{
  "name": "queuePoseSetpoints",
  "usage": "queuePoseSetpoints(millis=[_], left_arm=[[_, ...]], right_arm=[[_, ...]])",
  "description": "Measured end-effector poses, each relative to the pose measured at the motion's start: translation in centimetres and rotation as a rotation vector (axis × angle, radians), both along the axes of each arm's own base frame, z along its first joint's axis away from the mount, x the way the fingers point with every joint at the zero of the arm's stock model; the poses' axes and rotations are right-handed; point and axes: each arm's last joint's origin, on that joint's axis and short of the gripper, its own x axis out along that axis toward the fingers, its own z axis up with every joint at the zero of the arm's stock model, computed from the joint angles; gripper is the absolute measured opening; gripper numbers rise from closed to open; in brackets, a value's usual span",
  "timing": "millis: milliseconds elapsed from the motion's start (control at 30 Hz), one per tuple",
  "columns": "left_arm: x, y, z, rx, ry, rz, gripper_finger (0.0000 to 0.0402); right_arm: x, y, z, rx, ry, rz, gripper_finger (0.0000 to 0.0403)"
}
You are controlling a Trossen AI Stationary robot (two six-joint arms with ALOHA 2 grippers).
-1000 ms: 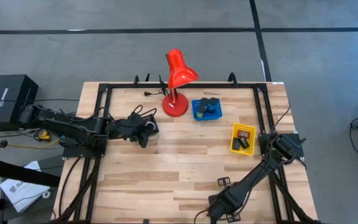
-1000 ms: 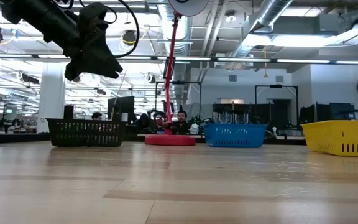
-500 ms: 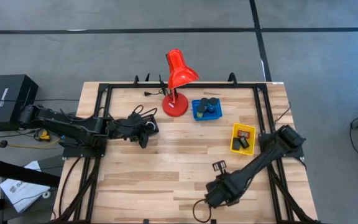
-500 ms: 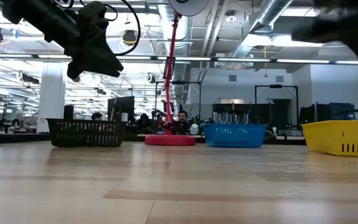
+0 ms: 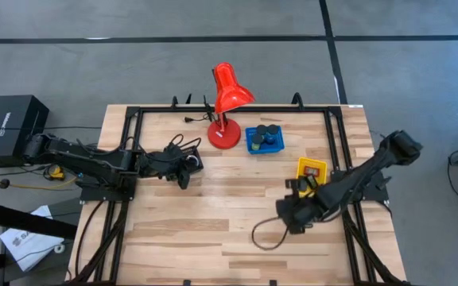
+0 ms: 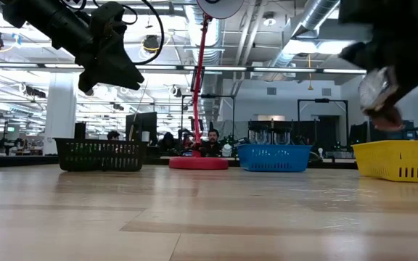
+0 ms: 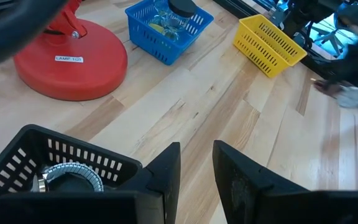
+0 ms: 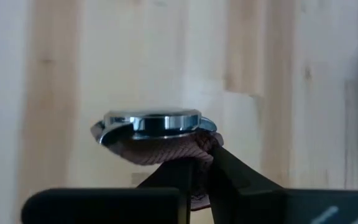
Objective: Pick & Place Office items
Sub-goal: Put the brown wristwatch into the black basket
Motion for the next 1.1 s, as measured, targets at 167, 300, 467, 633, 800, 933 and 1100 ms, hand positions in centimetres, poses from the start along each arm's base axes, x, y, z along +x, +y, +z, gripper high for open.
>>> queuePoseSetpoints(millis=[167,300,467,633,800,933,1100], left_arm=[[0.0,0.0,0.0,0.000,-0.002,0.000,0.0089],[0.0,0.0,0.0,0.000,-0.005,0.001,0.0089],[0.0,0.0,0.1,0.000,-0.007,0.001,0.0089],[0.0,0.0,0.1,0.000,-0.007,0.001,0.0089],[0.0,0.0,0.1,0.016,-0.002,-0.009,0.0089],[0.0,0.0,0.1,0.031,0.004,-0.018,0.0089],[0.0,0.0,0.1,0.033,0.004,-0.019,0.0089]], right_arm=[[-1.5,-2.0,-1.7,0.046,-0.101,-0.066,0.0016],[-1.7,-2.5,-2.7,0.057,-0.166,-0.051,0.0013],[-1.2,-2.9,-3.4,-0.009,-0.311,-0.032,0.0022],[-0.3,-3.2,-3.1,-0.003,-0.424,-0.055,0.0015],[0.4,-3.4,-2.6,-0.035,-0.479,-0.012,0.0020],[0.6,-3.6,-2.5,-0.025,-0.492,-0.021,0.0025],[0.6,-3.6,-2.5,-0.017,-0.489,-0.014,0.0016]])
